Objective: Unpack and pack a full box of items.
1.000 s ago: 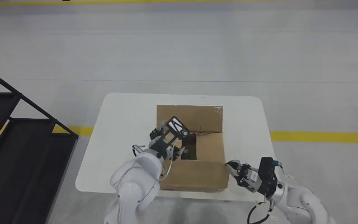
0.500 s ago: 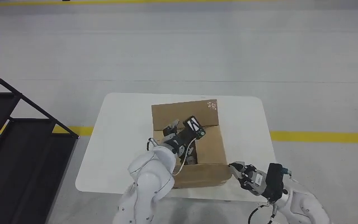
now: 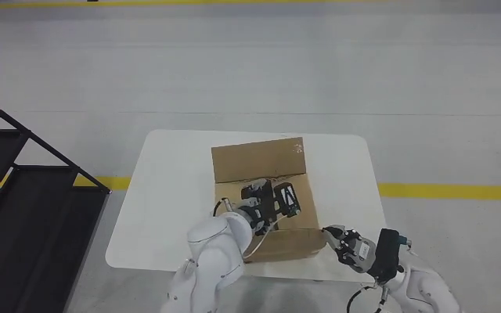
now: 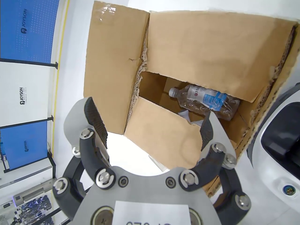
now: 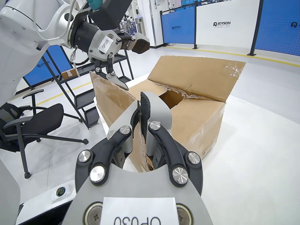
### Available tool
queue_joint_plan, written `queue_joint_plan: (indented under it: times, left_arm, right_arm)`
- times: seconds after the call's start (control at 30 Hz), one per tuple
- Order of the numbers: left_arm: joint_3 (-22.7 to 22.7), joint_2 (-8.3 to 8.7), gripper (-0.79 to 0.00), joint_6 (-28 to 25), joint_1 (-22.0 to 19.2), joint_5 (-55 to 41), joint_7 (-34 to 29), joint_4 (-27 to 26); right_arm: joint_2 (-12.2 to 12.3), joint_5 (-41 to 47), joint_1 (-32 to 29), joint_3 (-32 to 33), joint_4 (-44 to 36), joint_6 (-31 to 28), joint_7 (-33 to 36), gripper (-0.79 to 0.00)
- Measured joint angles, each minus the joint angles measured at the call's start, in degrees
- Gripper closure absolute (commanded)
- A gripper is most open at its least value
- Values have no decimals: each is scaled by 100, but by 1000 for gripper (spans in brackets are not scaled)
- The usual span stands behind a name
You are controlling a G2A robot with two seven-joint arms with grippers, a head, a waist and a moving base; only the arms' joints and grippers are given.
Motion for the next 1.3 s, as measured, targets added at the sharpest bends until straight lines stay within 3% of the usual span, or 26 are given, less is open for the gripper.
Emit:
queue_joint_plan:
  times: [0.17,0.2,0.27,0.4,0.6,0.67,0.73,0.77,1.03,1.3]
  left_arm:
    - [69,56,-785,-103,39,24,103,-34]
    - [75,67,-785,-122,46,27,122,-44]
    - [81,92,-785,-158,61,24,158,-72]
    - [82,134,-785,-205,76,-16,205,-149]
    - [83,194,-785,-248,71,-74,248,-224]
    - [95,217,-785,-261,79,-69,261,-244]
    - [106,238,-785,-274,107,-89,274,-280]
    - [111,248,-785,-279,122,-102,280,-303]
    - [189,350,-785,-424,276,-284,424,-506]
    - [284,473,-785,-449,448,-346,449,-677]
  right_arm:
    - [7,46,23,-5,44,-9,-2,0]
    - [8,64,28,-5,56,-6,-1,-71]
    - [10,106,37,-4,74,3,4,-329]
    - [11,316,45,18,120,-24,-60,-342]
    - [22,1063,50,166,279,-319,-244,-296]
    - [30,1284,66,214,332,-366,-183,-206]
    - [34,1513,95,231,377,-348,-82,-40]
    - [35,1617,110,230,404,-324,-20,0]
    - [48,2197,401,45,488,268,1044,0]
    - [104,1877,525,-192,605,-244,1928,0]
